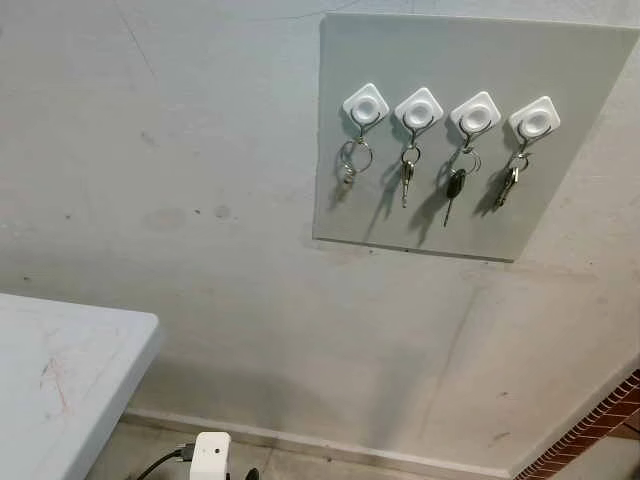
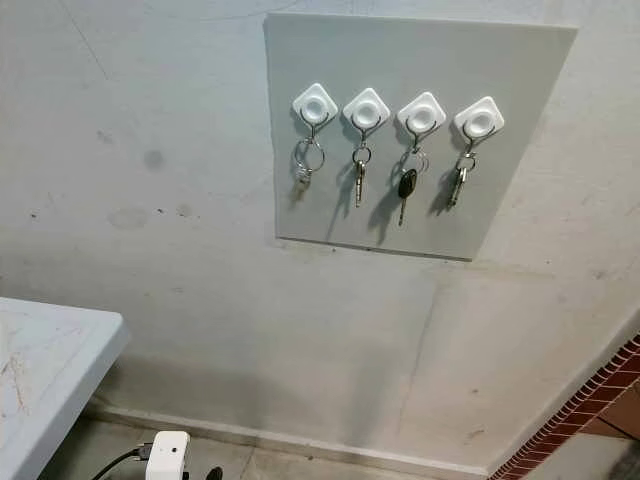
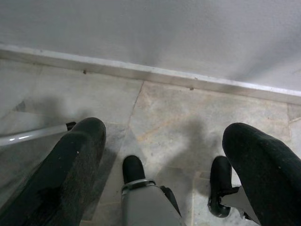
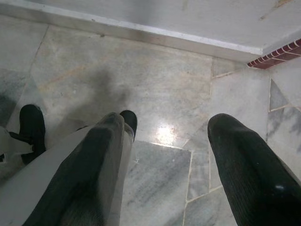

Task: Hang keys on a hook

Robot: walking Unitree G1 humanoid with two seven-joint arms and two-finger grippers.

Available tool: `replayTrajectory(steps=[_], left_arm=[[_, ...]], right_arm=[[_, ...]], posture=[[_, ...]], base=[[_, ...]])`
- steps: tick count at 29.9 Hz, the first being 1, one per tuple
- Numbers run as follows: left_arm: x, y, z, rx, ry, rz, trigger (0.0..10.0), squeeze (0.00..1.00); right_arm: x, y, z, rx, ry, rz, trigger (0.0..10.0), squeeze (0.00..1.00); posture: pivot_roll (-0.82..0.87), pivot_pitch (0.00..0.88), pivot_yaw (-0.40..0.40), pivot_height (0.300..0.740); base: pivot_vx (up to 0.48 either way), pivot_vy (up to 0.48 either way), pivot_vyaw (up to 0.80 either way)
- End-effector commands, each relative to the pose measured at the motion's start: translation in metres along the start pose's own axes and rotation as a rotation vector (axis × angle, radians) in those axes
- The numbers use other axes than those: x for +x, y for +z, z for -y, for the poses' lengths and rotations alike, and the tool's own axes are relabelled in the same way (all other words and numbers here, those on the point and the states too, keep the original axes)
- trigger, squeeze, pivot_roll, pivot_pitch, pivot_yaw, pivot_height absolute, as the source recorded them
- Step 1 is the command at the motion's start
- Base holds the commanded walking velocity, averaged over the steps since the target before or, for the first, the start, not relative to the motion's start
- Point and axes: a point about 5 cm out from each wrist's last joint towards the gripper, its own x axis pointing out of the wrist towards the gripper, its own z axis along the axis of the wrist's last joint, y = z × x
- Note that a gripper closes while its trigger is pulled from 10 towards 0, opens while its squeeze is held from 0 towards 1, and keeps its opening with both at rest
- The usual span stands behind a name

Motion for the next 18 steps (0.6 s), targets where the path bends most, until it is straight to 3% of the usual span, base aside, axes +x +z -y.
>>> replayTrajectory(steps=[1, 6, 18], left_arm=[[-0.0001, -0.0004, -0.0024, 0.006, 0.008, -0.010, 10.0, 0.00], [-0.0004, -0.0016, -0.0027, 0.007, 0.008, -0.015, 10.0, 0.00], [-0.0007, -0.0043, -0.0012, 0.004, 0.007, -0.028, 10.0, 0.00]], right_arm=[[0.0004, 0.0012, 0.0012, 0.005, -0.005, -0.001, 10.0, 0.00], [0.0004, 0.0011, 0.0013, 0.008, -0.005, -0.003, 10.0, 0.00], [-0.0006, -0.0023, 0.0043, 0.014, -0.010, -0.015, 10.0, 0.00]], posture=[[-0.03, 0.000, -0.010, 0.740], [-0.03, 0.000, -0.011, 0.740], [-0.03, 0.000, -0.014, 0.740]], base=[[0.000, 0.000, 0.00], [0.000, -0.158, 0.00], [0.000, -0.329, 0.00]])
